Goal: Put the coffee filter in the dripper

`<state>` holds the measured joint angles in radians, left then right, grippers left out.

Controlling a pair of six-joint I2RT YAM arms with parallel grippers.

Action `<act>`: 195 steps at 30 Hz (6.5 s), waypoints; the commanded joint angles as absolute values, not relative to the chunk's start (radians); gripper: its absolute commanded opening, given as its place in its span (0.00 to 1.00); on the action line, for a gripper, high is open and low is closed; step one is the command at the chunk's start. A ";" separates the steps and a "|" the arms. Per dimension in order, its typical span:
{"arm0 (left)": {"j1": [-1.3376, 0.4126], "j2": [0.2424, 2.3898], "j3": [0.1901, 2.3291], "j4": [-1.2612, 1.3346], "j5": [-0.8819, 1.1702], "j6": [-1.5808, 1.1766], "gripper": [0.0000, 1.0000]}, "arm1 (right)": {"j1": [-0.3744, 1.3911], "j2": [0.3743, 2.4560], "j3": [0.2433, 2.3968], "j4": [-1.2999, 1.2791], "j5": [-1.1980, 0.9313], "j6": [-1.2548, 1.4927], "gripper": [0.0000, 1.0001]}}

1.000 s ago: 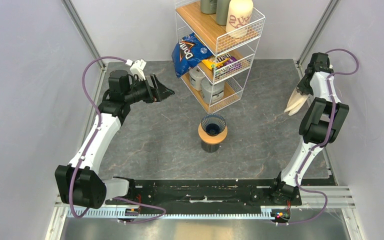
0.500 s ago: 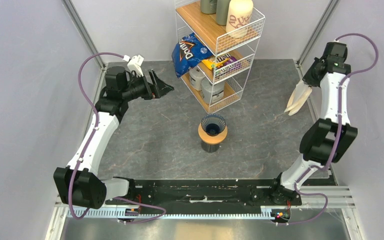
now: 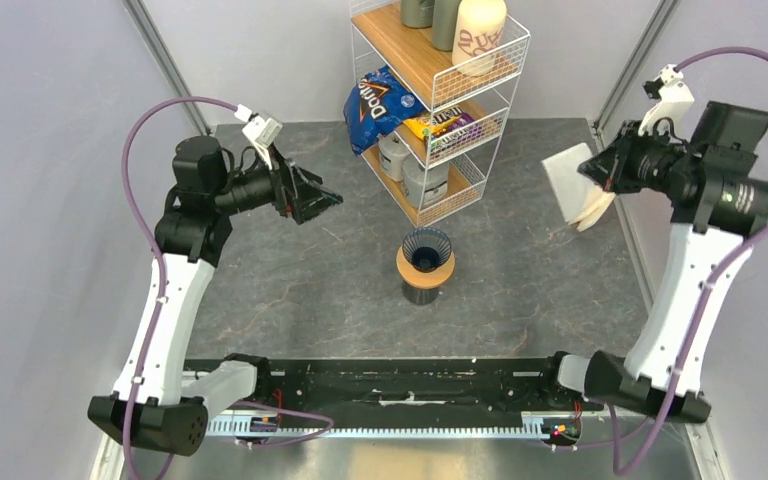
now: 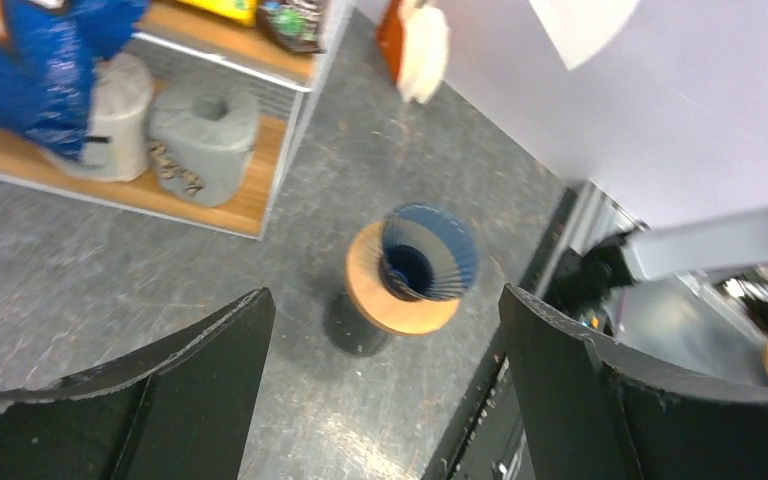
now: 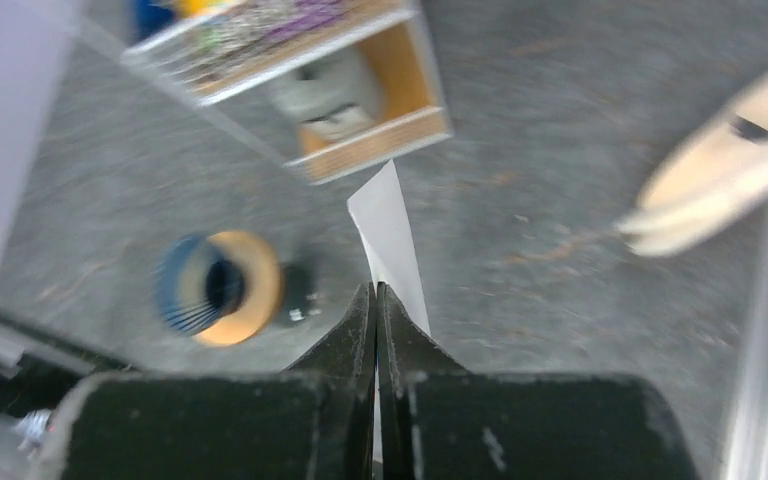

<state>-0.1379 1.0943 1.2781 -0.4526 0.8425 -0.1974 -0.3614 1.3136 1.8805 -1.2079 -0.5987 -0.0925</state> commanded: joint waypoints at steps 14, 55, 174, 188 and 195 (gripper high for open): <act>-0.567 1.183 1.449 -0.456 0.841 0.065 0.87 | 0.077 1.216 1.752 -0.961 -1.128 0.214 0.00; -0.704 1.204 1.462 -0.511 0.968 0.016 0.02 | 0.528 1.295 1.886 -1.166 -0.882 -0.106 0.00; -0.836 1.224 1.598 -0.712 0.405 0.672 0.82 | 0.469 1.261 1.602 -0.660 -0.911 0.542 0.00; -0.871 1.250 1.599 -0.746 0.390 0.691 0.47 | 0.478 1.251 1.604 -0.628 -0.966 0.531 0.00; -0.870 1.217 1.562 -0.714 0.382 0.652 0.60 | 0.477 1.244 1.602 -0.618 -0.984 0.510 0.00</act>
